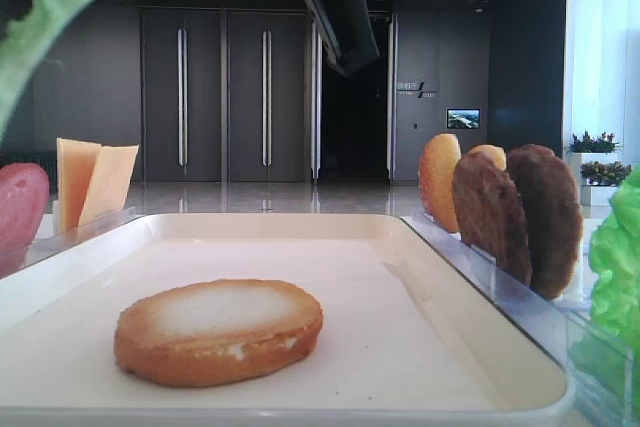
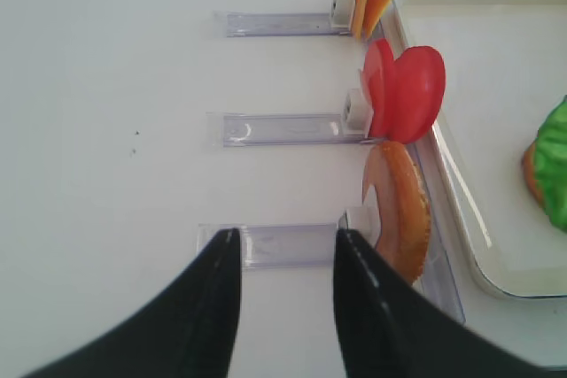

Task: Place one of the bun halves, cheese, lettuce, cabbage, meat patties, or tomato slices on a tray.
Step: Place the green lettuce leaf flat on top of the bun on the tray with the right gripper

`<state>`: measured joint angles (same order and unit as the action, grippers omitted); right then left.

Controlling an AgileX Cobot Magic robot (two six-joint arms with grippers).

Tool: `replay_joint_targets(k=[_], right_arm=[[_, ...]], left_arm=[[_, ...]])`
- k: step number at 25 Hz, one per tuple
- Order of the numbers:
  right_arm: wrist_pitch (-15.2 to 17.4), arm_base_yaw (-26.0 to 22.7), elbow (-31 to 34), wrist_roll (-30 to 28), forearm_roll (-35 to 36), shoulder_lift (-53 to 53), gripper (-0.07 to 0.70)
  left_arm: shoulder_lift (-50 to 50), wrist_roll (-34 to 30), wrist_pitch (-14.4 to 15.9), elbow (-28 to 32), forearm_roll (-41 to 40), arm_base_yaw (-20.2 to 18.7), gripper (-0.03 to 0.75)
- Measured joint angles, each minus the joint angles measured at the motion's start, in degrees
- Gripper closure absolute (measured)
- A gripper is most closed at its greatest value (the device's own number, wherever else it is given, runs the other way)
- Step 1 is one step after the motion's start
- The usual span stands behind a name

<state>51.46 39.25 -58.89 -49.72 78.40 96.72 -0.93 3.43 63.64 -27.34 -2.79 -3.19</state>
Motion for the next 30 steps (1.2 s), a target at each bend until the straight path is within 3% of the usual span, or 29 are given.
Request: replay_joint_targets(k=[8,30], right_arm=[[1.7,-4.9,0.0,-5.9,0.6,4.9,0.563],[1.1,-6.0,0.0,-11.6,0.4,8.8,0.563]], left_arm=[[0.0,0.0,0.0,0.0,0.0,0.0,0.442],[0.0,0.0,0.0,0.0,-0.1,0.0,0.442]])
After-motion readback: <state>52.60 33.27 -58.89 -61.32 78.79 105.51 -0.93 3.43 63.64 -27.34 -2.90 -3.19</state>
